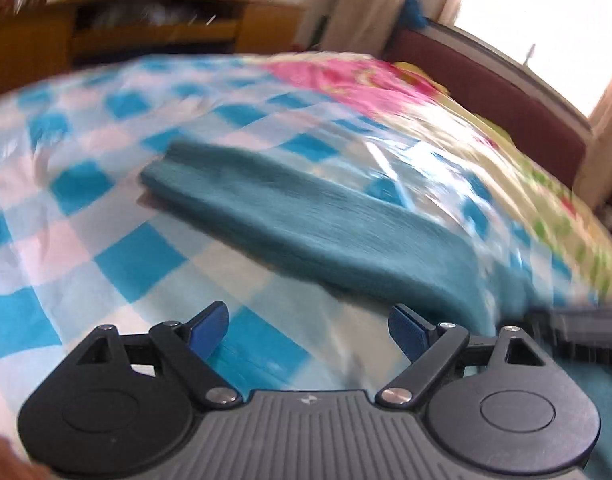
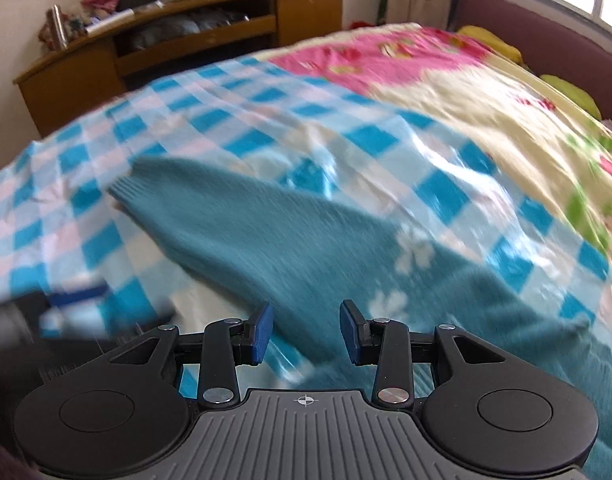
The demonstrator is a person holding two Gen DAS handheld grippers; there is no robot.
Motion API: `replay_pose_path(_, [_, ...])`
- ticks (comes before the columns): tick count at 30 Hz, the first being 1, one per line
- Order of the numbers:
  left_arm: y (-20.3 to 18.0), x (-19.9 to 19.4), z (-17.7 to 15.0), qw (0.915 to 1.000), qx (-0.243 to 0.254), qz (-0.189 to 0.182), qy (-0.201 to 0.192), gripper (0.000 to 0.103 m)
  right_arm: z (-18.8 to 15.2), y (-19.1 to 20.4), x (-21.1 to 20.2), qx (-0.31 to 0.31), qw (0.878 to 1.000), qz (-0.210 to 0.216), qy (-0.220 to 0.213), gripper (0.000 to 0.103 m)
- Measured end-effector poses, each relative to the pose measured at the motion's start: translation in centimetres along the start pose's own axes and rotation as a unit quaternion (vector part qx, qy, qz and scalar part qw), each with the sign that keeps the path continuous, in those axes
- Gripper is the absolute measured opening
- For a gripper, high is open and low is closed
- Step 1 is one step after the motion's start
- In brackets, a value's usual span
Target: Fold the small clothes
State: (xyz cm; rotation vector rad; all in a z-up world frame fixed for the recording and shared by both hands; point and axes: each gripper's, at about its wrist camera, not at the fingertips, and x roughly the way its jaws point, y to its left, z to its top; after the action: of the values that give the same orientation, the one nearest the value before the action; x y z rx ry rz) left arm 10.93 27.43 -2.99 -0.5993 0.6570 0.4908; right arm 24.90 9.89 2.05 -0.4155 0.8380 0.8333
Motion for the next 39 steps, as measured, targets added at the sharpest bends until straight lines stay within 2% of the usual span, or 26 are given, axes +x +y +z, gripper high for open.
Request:
replay_pose_path(2, [2.9, 1.3, 1.5, 0.9980, -0.058, -0.018, 0.017, 0.090, -0.7, -0.3, 0.5, 0.001, 1.000, 0.002, 0.004, 0.037])
replay_pose_path(5, [5.8, 2.4, 3.0, 0.9945, -0.104, 0.011, 0.007, 0.087, -1.3, -0.7, 1.1, 0.008, 1.000, 0.009, 0.006, 0.037])
replay_pose_path(9, [8.1, 3.8, 4.3, 0.9895, -0.145, 0.006, 0.004, 0.085, -1.7, -1.1, 1.9, 0.021, 1.000, 0.016, 0.008, 0.037])
replay_pose_path(13, [9.3, 4.6, 5.2, 0.9863, -0.161, 0.029, -0.019, 0.080, -1.8, -1.5, 2.0, 0.031, 0.999, 0.020, 0.003, 0.037])
replay_pose_path(15, [10.0, 5.2, 5.5, 0.9830, -0.182, 0.021, -0.013, 0.073, -1.9, -1.6, 1.8, 0.034, 0.999, 0.020, -0.002, 0.037])
replay_pose_path(16, [10.0, 5.5, 5.6, 0.9827, -0.184, 0.023, -0.012, 0.071, -2.0, -1.7, 1.7, 0.035, 0.999, 0.020, -0.004, 0.037])
replay_pose_path(18, [9.7, 5.8, 5.9, 0.9825, -0.184, 0.026, -0.016, 0.055, -2.1, -2.0, 1.6, 0.040, 0.999, 0.023, -0.007, 0.037])
replay_pose_path(19, [9.7, 6.2, 6.3, 0.9822, -0.186, 0.025, -0.016, 0.050, -2.2, -2.1, 1.5, 0.044, 0.999, 0.024, -0.007, 0.037])
replay_pose_path(21, [9.7, 6.6, 6.6, 0.9803, -0.196, 0.021, -0.017, 0.032, -2.4, -2.1, 1.5, 0.047, 0.999, 0.023, -0.007, 0.037])
replay_pose_path(22, [9.7, 6.4, 6.6, 0.9793, -0.201, 0.015, -0.017, 0.029, -2.5, -2.1, 1.5, 0.048, 0.999, 0.023, -0.008, 0.037])
replay_pose_path(23, [9.8, 6.3, 6.6, 0.9787, -0.204, 0.005, -0.019, 0.020, -2.5, -2.1, 1.4, 0.049, 0.998, 0.024, -0.009, 0.037])
replay_pose_path(27, [9.0, 5.6, 7.0, 0.9837, -0.178, 0.006, -0.027, 0.015, -2.7, -2.4, 1.1, 0.055, 0.998, 0.027, -0.018, 0.037])
replay_pose_path(33, [7.9, 5.1, 8.2, 0.9847, -0.170, -0.012, -0.037, 0.013, -3.5, -3.8, 0.5, 0.082, 0.996, 0.022, -0.029, 0.037])
replay_pose_path(35, [6.6, 4.3, 8.4, 0.9869, -0.152, -0.035, -0.042, 0.013, -3.9, -4.3, 0.1, 0.089, 0.995, 0.022, -0.032, 0.037])
replay_pose_path(37, [4.6, 3.3, 8.7, 0.9882, -0.128, -0.070, -0.045, 0.013, -4.4, -4.9, -0.4, 0.100, 0.994, 0.023, -0.038, 0.037])
replay_pose_path(39, [2.0, 2.5, 8.9, 0.9859, -0.111, -0.118, -0.042, 0.013, -5.0, -5.7, -0.8, 0.115, 0.992, 0.025, -0.044, 0.037])
